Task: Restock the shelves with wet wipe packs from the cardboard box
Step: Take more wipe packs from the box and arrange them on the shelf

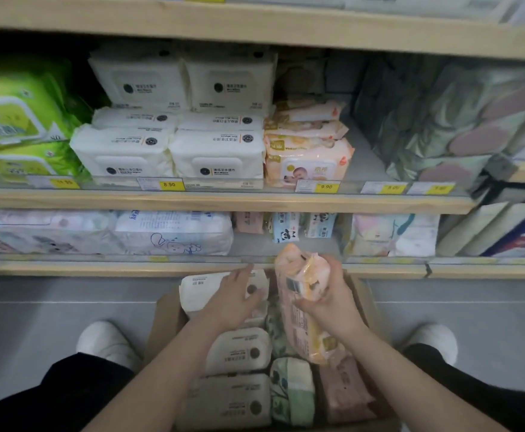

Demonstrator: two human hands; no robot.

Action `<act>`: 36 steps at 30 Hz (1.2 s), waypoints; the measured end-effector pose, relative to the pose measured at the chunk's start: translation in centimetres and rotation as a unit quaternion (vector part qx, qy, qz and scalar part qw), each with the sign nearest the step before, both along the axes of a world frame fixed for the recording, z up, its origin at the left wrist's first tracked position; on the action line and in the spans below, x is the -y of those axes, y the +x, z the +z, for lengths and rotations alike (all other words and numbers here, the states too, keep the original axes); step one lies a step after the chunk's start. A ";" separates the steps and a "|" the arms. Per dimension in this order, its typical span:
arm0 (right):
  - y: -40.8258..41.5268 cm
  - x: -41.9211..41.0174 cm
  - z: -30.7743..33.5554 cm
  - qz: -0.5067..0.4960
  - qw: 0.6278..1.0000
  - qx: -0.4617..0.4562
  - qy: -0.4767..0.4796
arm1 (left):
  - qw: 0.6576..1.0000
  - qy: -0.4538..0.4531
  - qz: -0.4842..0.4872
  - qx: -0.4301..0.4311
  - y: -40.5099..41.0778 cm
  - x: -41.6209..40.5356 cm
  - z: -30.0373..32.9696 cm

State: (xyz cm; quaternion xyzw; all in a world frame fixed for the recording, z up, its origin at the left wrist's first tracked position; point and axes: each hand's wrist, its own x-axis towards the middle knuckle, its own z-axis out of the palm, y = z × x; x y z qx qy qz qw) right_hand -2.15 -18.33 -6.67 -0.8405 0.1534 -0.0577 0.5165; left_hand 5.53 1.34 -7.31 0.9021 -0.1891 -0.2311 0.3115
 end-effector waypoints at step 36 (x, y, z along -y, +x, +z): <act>-3.7 2.6 7.9 0.014 0.930 -0.062 0.363 | 0.970 -0.238 0.011 -0.041 -5.5 1.1 11.0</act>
